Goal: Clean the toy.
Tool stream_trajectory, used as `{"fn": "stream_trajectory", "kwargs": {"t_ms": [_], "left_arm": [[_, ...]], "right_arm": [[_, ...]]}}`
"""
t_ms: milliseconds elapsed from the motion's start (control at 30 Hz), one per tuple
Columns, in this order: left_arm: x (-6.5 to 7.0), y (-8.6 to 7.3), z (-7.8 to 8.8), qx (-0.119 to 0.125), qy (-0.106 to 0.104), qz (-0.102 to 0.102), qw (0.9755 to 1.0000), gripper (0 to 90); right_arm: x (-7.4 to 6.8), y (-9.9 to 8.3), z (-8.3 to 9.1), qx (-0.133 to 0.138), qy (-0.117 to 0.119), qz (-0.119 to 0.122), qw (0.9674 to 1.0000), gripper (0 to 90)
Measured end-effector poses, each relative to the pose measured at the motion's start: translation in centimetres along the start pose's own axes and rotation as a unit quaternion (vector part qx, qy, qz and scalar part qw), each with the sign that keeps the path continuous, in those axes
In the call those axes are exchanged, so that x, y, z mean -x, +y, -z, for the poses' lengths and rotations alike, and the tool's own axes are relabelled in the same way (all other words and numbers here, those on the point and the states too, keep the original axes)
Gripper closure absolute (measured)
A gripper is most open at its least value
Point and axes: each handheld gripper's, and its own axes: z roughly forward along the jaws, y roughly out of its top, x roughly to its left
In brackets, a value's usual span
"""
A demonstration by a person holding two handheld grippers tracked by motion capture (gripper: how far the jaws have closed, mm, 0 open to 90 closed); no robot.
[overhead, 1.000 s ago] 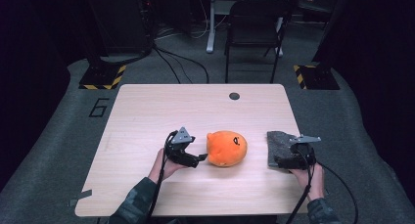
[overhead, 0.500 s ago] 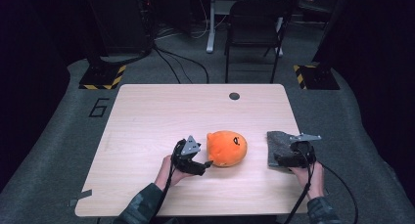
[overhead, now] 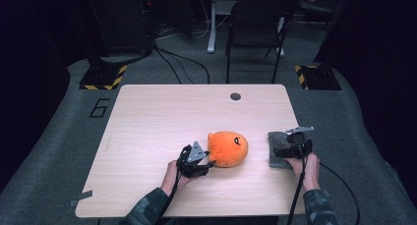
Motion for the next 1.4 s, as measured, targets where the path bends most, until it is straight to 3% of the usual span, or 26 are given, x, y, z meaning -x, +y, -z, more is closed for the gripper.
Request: {"fn": "stream_trajectory", "kwargs": {"t_ms": [133, 333, 500, 633, 667, 867, 933, 1100, 1267, 1400], "left_arm": [[0.0, -0.2, -0.1, 0.004, -0.004, 0.007, 1.0000, 68.1], [-0.1, -0.4, -0.1, 0.008, -0.004, 0.014, 0.9999, 73.5], [-0.2, -0.4, -0.2, 0.011, -0.005, 0.018, 0.9998, 75.0], [-0.1, -0.5, -0.3, 0.014, -0.004, 0.021, 0.9997, 75.6], [-0.1, -0.5, -0.3, 0.015, -0.004, 0.022, 0.9996, 75.9], [-0.1, -0.5, -0.3, 0.021, -0.004, 0.024, 0.9995, 78.2], [-0.1, -0.5, -0.2, 0.019, -0.003, 0.017, 0.9997, 78.5], [-0.1, -0.4, -0.2, 0.022, -0.003, 0.018, 0.9996, 79.2], [0.1, -0.3, -0.2, 0.027, -0.002, 0.014, 0.9995, 79.4], [0.2, -0.2, -0.2, 0.033, -0.003, 0.013, 0.9994, 79.3]], "right_arm": [[0.3, -0.3, -1.7, -0.033, -0.006, -0.007, 0.9994, 12.3], [0.1, -0.7, -1.8, -0.027, 0.006, -0.021, 0.9994, 23.9], [-0.2, -1.0, -1.4, -0.010, 0.020, -0.005, 0.9997, 53.3], [-0.3, -1.1, -1.2, -0.008, 0.030, -0.008, 0.9995, 69.9], [-0.2, -1.1, -1.2, -0.003, 0.030, 0.003, 0.9996, 71.9], [0.1, -1.2, -1.0, 0.004, 0.045, -0.016, 0.9989, 76.5], [0.2, -1.0, -0.7, 0.007, 0.049, -0.020, 0.9986, 76.9], [-0.5, 0.1, 1.4, 0.033, 0.073, -0.016, 0.9967, 77.3], [-2.4, 2.4, 4.8, 0.090, 0.121, -0.014, 0.9885, 77.1], [-5.6, 3.9, 6.3, 0.108, 0.154, 0.016, 0.9820, 76.8]]}}
